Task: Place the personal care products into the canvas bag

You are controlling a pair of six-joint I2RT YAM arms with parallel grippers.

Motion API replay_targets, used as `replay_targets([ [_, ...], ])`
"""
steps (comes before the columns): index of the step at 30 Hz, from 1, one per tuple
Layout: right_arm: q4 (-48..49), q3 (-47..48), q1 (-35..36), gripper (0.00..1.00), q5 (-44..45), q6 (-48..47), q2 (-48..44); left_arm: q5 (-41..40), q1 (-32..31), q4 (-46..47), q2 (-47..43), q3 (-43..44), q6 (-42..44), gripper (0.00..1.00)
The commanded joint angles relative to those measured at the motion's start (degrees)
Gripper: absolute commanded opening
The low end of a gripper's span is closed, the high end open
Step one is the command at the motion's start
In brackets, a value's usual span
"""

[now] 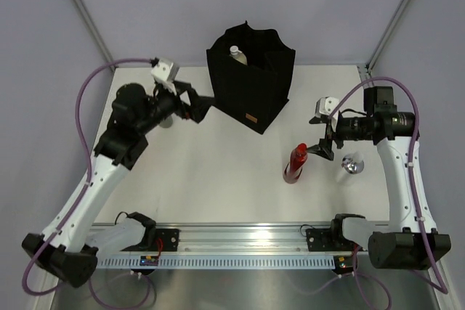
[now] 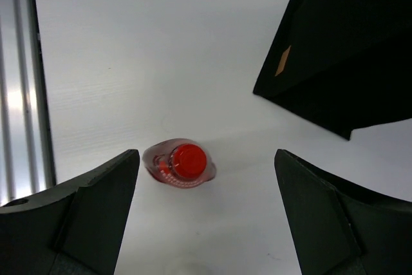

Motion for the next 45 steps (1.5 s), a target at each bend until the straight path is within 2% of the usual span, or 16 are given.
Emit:
replay_targets([
  [1,3.76,-5.6,1.31,0.94,5.2,18.07,-5.46,0.26,0.08,-3.32,-8.69,-11.74,-2.05,0.99],
  [2,7.57,-8.0,2.01,1.0,8.0,25.41,-11.58,-0.53,0.08,-3.06,-11.15,-16.99,-3.27,0.99],
  [3,11.0,-10.2,4.19,1.0,14.03,28.71,-14.16,-0.97,0.08,-2.62,-15.35,-19.56,-3.98,0.99],
  [4,11.38,-12.05,5.0,0.99,15.49,28.57,-15.75,-0.45,0.08,-1.66,-17.22,-21.85,-4.51,0.99],
  [5,9.13,-12.24,5.36,0.99,16.46,23.6,-16.99,-0.01,0.08,-1.56,-18.72,-23.87,-5.56,0.99],
  [7,7.0,-12.33,5.71,0.99,21.7,23.28,-16.48,1.21,0.08,-2.35,-21.45,-27.75,-6.44,0.99],
  [9,7.87,-11.72,5.71,0.99,27.07,32.56,-12.53,1.57,0.08,-4.36,-22.51,-29.42,-7.59,0.99],
  [11,5.43,-11.01,5.88,0.97,24.75,35.77,-10.07,1.31,0.08,-5.69,-23.56,-29.87,-8.64,0.99],
  [13,7.07,-13.63,7.46,1.0,24.28,38.74,-12.15,0.79,0.08,-7.45,-24.79,-30.13,-8.56,0.99],
  [15,8.22,-15.05,11.41,1.0,29.52,40.86,-15.06,-0.27,0.08,-7.72,-25.93,-30.48,-8.47,0.99],
  [19,12.09,-14.7,12.3,1.0,33.34,47.1,-13.31,-0.71,0.08,-6.66,-27.0,-31.36,-8.99,0.99],
  [28,15.34,-10.66,21.96,1.0,43.08,74.21,-5.22,-1.41,0.08,-7.45,-25.59,-30.84,-8.99,0.99],
  [32,16.48,-11.62,23.64,1.0,48.01,81.63,-5.39,-1.85,0.08,-6.84,-25.68,-30.93,-9.52,0.99],
  [36,21.3,-13.2,25.22,0.99,55.56,86.21,-5.49,-1.68,0.08,-6.05,-25.24,-30.75,-10.05,0.99],
  [40,23.16,-15.04,26.19,0.99,54.79,94.2,-1.63,-2.12,0.08,-6.31,-24.71,-30.4,-10.14,0.99],
  [45,25.98,-16.81,26.37,1.0,57.26,94.22,-0.74,-2.91,0.08,-7.27,-25.41,-30.66,-10.05,0.99],
])
